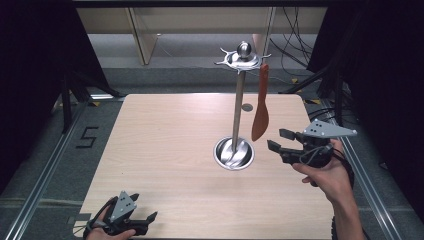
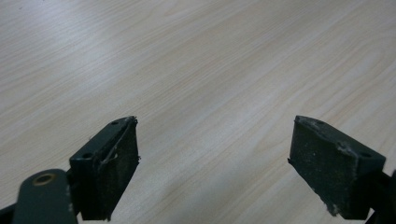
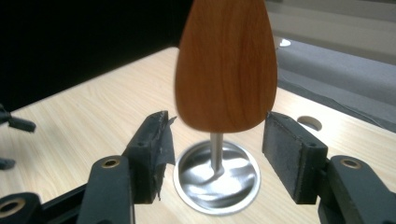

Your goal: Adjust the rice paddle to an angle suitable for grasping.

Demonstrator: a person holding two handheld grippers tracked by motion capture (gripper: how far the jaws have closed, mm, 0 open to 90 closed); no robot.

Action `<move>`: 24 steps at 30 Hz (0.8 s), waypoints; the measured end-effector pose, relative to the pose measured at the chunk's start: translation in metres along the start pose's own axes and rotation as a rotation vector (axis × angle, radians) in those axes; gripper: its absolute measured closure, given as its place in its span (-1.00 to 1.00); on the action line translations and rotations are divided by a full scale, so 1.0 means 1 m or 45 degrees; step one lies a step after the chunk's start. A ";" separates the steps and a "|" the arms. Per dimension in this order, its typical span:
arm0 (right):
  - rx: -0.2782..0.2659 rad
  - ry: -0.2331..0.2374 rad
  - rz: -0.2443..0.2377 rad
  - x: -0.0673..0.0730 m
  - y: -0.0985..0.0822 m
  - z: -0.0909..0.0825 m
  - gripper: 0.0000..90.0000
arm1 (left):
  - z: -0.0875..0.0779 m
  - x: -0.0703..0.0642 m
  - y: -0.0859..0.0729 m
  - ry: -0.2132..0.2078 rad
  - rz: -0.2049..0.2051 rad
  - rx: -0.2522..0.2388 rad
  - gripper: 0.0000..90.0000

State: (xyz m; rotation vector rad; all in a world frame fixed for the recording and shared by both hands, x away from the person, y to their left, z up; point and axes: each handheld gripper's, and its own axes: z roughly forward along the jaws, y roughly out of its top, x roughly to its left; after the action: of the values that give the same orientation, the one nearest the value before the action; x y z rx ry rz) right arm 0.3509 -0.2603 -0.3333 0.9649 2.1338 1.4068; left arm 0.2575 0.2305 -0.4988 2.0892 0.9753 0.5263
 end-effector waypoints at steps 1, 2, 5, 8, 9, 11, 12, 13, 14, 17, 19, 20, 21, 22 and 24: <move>0.000 0.000 0.000 0.000 0.000 0.000 -0.06 | 0.000 0.000 0.000 -0.003 0.008 0.003 -0.66; -0.011 -0.002 -0.005 0.000 -0.002 0.000 -0.06 | 0.000 0.002 0.001 -0.008 0.039 0.012 -0.66; 0.026 -0.001 -0.026 0.000 -0.010 -0.002 -0.06 | 0.000 0.001 0.001 -0.003 0.036 0.003 -0.66; 0.049 -0.019 0.013 0.003 -0.017 0.003 -0.08 | 0.000 0.000 0.000 -0.001 -0.002 -0.001 -0.66; 0.049 -0.019 0.013 0.003 -0.017 0.003 -0.08 | 0.000 0.000 0.000 -0.001 -0.002 -0.001 -0.66; 0.074 -0.019 -0.009 0.002 -0.022 0.007 -0.10 | -0.001 0.002 0.001 -0.004 0.028 0.005 -0.66; 0.084 -0.015 0.004 0.002 -0.026 0.011 -0.11 | -0.001 0.002 0.001 -0.006 0.028 0.000 -0.66; 0.091 -0.022 0.007 0.003 -0.028 0.012 -0.11 | -0.001 0.002 0.001 -0.003 0.026 -0.003 -0.66; 0.090 -0.019 0.011 0.003 -0.030 0.014 -0.11 | -0.002 0.002 0.001 0.008 0.045 0.009 -0.66; 0.112 0.000 0.012 0.003 -0.034 0.016 -0.11 | -0.001 0.000 0.002 -0.006 -0.001 -0.018 -0.66; 0.127 -0.009 0.014 0.002 -0.040 0.018 -0.11 | -0.001 0.003 0.002 0.005 0.044 0.011 -0.66; 0.129 0.000 -0.013 0.001 -0.042 0.020 -0.11 | 0.001 0.001 0.002 -0.002 0.010 -0.020 -0.66; 0.142 0.004 0.022 0.003 -0.045 0.021 -0.11 | 0.001 0.000 0.002 -0.003 -0.006 -0.014 -0.66; 0.149 -0.006 0.012 0.002 -0.047 0.022 -0.11 | 0.001 0.001 0.001 -0.003 -0.006 0.002 -0.66; 0.170 -0.001 0.038 0.003 -0.050 0.023 -0.11 | 0.000 0.001 0.002 -0.003 0.009 0.001 -0.66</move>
State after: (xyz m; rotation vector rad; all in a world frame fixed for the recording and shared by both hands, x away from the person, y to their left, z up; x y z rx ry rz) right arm 0.3475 -0.2564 -0.3881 1.0500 2.2455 1.2903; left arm 0.2593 0.2299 -0.4973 2.0937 0.9674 0.5269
